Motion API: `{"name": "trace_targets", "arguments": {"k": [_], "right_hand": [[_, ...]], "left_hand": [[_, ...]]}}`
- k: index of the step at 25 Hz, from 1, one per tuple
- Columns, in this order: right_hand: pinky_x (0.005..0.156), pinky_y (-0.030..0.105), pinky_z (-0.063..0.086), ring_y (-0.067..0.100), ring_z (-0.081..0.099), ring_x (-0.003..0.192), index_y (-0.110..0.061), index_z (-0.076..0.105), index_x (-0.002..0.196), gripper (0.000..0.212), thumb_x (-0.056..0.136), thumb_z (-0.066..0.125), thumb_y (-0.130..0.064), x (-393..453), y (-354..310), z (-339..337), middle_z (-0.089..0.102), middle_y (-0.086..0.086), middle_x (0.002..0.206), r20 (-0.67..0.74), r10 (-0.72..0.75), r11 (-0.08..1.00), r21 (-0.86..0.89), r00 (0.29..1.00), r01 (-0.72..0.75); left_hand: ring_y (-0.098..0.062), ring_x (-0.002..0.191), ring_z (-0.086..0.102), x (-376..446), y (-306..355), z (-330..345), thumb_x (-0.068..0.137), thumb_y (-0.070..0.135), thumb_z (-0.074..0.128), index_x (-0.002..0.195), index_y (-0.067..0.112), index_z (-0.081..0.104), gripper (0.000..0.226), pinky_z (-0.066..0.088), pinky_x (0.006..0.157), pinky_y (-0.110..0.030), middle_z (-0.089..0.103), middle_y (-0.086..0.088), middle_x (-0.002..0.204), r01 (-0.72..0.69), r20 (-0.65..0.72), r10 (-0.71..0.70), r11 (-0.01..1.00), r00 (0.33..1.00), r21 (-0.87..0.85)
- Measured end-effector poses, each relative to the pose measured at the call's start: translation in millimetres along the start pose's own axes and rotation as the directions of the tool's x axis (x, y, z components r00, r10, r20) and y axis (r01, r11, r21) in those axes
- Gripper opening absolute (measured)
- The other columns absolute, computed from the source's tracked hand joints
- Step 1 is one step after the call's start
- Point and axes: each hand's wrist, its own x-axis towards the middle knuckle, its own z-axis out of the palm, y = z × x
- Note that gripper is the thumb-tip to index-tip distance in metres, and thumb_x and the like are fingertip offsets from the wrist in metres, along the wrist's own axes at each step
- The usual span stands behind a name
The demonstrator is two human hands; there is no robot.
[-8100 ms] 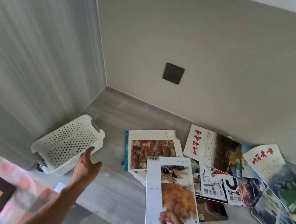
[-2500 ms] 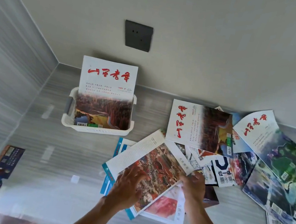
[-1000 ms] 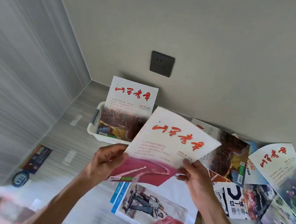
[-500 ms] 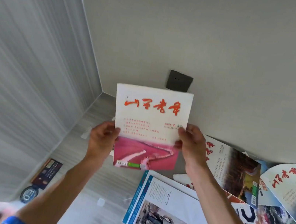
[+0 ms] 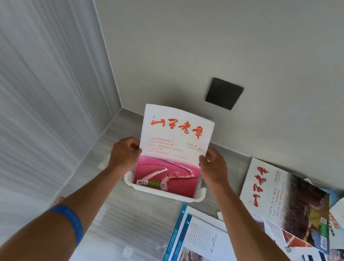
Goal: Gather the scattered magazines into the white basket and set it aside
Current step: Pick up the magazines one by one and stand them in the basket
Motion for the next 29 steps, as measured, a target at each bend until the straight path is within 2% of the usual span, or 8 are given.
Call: {"name": "trace_targets", "arguments": {"k": [3,7,11,14,18,23,26,29], "right_hand": [[0.071,0.024,0.050,0.013,0.059,0.102,-0.023,0.041,0.136,0.050,0.090,0.060,-0.030,-16,25,-12,0.057,-0.008,0.126,0.116,0.017,1.000,-0.025,0.993,-0.014],[0.102,0.035,0.045,0.024,0.056,0.122,-0.019,0.047,0.136,0.048,0.089,0.059,-0.021,-77,112,-55,0.054,0.002,0.142,0.102,0.093,0.951,-0.303,0.990,-0.058],[0.111,0.043,0.039,0.021,0.040,0.139,-0.023,0.036,0.141,0.060,0.087,0.062,-0.027,-156,209,-85,0.036,0.002,0.155,0.202,0.089,0.719,-0.690,0.975,0.077],[0.121,0.052,0.017,0.023,-0.001,0.152,-0.029,0.009,0.154,0.084,0.087,0.061,-0.030,-182,240,-87,-0.011,0.000,0.164,0.401,0.169,0.640,-0.740,0.900,0.209],[0.114,0.053,0.029,0.030,0.012,0.149,-0.027,0.016,0.151,0.084,0.081,0.062,-0.037,-193,245,-94,0.004,0.002,0.164,0.189,0.155,0.676,-0.736,0.970,0.035],[0.090,0.054,0.050,0.027,0.057,0.109,-0.015,0.038,0.134,0.082,0.066,0.081,-0.026,-218,260,-113,0.054,0.007,0.121,-0.188,0.481,0.872,0.003,0.856,-0.489],[0.068,0.034,0.051,0.024,0.068,0.084,-0.013,0.057,0.110,0.052,0.062,0.077,-0.015,-232,259,-112,0.074,0.004,0.092,-0.042,0.649,0.714,0.379,0.760,-0.589],[0.055,0.025,0.040,0.019,0.064,0.064,-0.011,0.070,0.078,0.020,0.061,0.069,-0.023,-232,238,-124,0.070,-0.003,0.062,0.037,0.587,0.754,0.338,0.808,-0.563]], "left_hand": [[-0.021,0.092,0.062,-15,-5,13,0.087,0.013,0.059,0.119,0.014,0.057,0.033,0.052,0.076,-0.033,0.066,-0.008,0.115,0.074,-0.007,-0.074,0.995,0.997,0.061],[-0.015,0.098,0.064,-91,8,43,0.085,0.011,0.065,0.119,0.020,0.056,0.036,0.052,0.076,-0.021,0.064,-0.001,0.117,-0.211,-0.038,0.208,0.971,0.977,-0.110],[-0.021,0.110,0.060,-201,-11,104,0.083,0.006,0.066,0.122,0.018,0.054,0.043,0.045,0.079,-0.010,0.061,-0.001,0.122,-0.222,0.265,0.229,0.973,0.937,-0.056],[-0.030,0.145,0.019,-249,-27,148,0.083,0.019,0.062,0.144,0.024,0.031,0.069,0.038,0.111,-0.036,0.015,-0.008,0.160,-0.323,0.611,0.084,0.900,0.787,0.292],[-0.037,0.145,-0.024,-279,-26,177,0.084,0.035,0.067,0.152,0.030,-0.013,0.105,0.011,0.119,-0.060,-0.032,-0.011,0.157,-0.425,0.683,-0.089,0.723,0.725,0.545],[-0.038,0.147,-0.018,-281,-26,175,0.078,0.067,0.059,0.150,0.032,-0.018,0.111,0.033,0.111,-0.060,-0.030,-0.011,0.158,-0.511,0.679,-0.070,0.602,0.731,0.614],[-0.039,0.148,-0.013,-276,-24,177,0.070,0.071,0.064,0.149,0.035,-0.019,0.120,0.046,0.103,-0.054,-0.030,-0.011,0.158,-0.536,0.686,-0.082,0.559,0.723,0.633],[-0.032,0.145,-0.024,-274,-14,174,0.057,0.081,0.065,0.150,0.039,-0.014,0.129,0.027,0.111,-0.064,-0.037,-0.003,0.154,-0.438,0.717,-0.122,0.718,0.686,0.541]]}}
